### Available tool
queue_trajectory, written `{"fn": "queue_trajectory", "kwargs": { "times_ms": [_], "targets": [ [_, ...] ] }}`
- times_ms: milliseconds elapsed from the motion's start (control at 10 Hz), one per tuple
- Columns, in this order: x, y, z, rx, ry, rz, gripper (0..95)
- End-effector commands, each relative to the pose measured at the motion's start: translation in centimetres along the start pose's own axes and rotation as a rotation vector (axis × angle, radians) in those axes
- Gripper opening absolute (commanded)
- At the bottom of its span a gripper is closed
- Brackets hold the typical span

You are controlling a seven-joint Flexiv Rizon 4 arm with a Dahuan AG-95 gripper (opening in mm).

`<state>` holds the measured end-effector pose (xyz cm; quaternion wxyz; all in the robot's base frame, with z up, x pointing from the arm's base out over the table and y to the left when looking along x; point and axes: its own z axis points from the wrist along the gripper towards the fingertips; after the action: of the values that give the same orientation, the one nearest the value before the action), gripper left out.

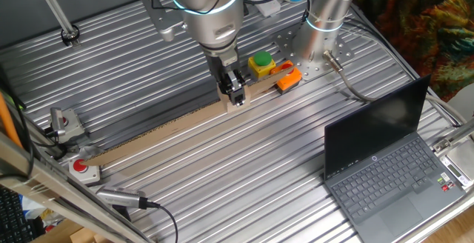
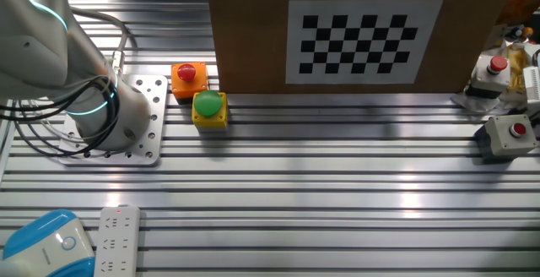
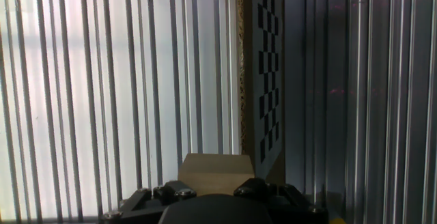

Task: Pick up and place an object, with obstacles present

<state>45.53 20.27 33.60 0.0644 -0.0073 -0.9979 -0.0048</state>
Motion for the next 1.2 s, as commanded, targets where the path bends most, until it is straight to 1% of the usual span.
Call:
{"fn": "queue_trajectory", "kwargs": {
  "times_ms": [100,300,600,800,900,1200],
  "targets": [
    [0.02,-0.03,0.05,0.012,-0.002,-0.007,0.0],
    [0.02,-0.03,0.05,0.006,-0.002,-0.021,0.0],
    [0.02,-0.03,0.05,0.010,-0.002,-0.074,0.0],
    [0.02,-0.03,0.05,0.012,-0.009,-0.088,0.0],
    [0.02,-0.03,0.05,0.023,-0.014,-0.093,0.0],
    [0.02,-0.03,0.05,0.008,-0.007,-0.080,0.0]
  ]
}}
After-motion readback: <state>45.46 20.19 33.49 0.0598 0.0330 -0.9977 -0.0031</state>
